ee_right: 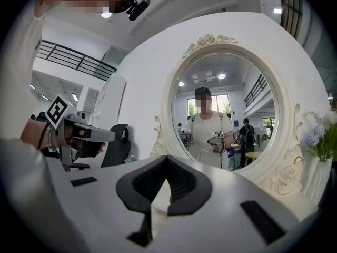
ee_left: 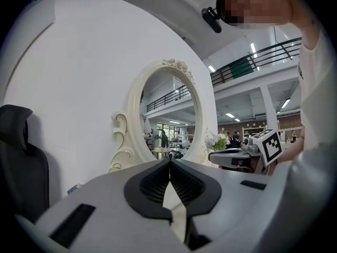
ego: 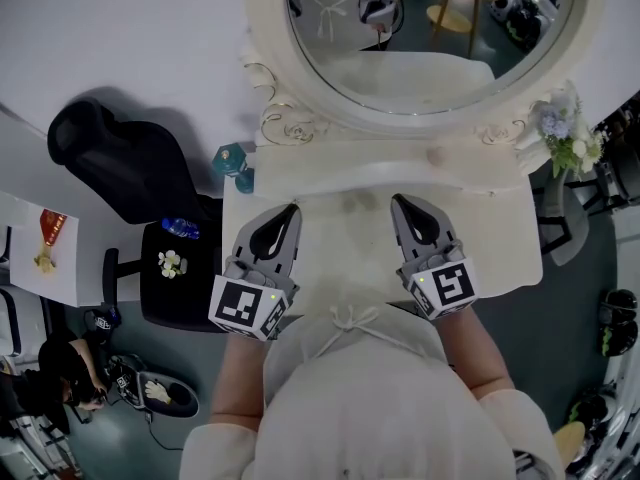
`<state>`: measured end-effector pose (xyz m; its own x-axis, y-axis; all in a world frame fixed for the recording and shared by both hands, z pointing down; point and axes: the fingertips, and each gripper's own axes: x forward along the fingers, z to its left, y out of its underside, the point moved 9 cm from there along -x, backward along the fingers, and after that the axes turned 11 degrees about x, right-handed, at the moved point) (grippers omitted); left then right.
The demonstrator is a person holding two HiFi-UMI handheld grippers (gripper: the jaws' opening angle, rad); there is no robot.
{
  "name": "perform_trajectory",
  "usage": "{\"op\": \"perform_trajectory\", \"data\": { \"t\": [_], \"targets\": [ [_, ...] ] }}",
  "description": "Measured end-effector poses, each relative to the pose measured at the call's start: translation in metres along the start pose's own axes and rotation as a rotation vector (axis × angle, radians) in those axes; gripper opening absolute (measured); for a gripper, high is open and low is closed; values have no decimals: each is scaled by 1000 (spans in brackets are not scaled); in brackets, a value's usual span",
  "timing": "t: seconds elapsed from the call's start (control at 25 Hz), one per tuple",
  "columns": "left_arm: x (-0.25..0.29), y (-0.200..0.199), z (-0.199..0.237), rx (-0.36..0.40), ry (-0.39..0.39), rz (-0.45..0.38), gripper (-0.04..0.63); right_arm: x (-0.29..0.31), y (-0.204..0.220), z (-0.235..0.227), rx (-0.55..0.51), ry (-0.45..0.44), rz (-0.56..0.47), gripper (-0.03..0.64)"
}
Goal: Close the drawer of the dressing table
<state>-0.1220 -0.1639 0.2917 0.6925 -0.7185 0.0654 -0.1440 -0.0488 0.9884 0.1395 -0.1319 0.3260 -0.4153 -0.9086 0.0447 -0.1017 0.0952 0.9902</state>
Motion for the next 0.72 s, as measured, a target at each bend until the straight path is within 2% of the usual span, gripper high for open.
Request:
{"op": "perform_trajectory", "data": {
  "t": [0.28, 0.52, 0.72],
  "targets": [
    [5, 2, -1, -11, 2, -2, 18, 1, 2, -7, -7, 38, 19, 3],
    [12, 4, -3, -9, -23, 28, 18, 2, -2, -13, -7, 14, 17, 3],
    [21, 0, -8, -9, 5, 23, 18, 4, -10, -21, -9, 6, 17, 3]
  ]
}}
